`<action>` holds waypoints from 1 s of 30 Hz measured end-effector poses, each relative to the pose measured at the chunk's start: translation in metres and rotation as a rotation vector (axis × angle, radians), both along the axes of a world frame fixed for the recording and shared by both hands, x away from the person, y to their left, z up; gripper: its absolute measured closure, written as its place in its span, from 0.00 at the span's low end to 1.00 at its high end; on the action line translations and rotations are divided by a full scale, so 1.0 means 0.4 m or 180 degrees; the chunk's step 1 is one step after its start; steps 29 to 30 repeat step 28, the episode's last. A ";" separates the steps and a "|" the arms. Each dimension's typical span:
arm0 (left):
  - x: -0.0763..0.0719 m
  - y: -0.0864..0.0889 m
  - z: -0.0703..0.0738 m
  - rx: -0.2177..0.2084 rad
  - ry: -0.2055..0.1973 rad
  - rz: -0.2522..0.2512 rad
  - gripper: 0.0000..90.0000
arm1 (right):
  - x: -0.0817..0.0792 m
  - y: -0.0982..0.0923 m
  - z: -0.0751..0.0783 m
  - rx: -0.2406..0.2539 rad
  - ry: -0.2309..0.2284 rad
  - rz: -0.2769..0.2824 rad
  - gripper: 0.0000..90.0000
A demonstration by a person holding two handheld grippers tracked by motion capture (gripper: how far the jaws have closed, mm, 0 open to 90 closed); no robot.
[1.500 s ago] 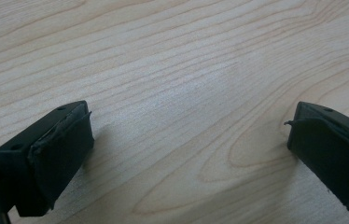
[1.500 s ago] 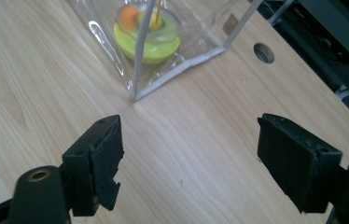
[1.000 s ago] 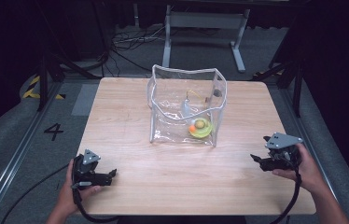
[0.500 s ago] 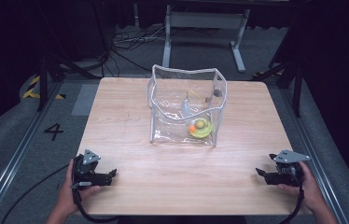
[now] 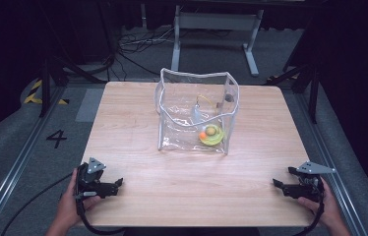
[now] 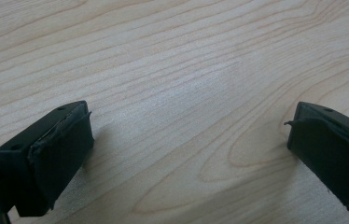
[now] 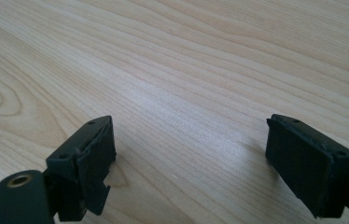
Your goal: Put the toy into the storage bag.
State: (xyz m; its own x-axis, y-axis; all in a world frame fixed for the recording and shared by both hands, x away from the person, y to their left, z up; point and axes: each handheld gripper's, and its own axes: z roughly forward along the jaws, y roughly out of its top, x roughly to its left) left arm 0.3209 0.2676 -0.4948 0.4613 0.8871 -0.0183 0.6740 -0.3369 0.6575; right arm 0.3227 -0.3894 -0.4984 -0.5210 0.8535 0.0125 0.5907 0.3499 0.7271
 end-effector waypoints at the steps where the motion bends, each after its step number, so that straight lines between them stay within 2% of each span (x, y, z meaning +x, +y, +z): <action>1: 0.000 0.000 0.000 0.0000 0.0000 0.0000 0.01 | 0.000 0.000 0.000 0.0000 0.0000 0.0000 0.16; 30: -0.004 -0.002 0.001 0.0006 0.0020 0.0048 0.00 | 0.002 0.003 -0.001 -0.0013 0.0017 -0.0073 0.12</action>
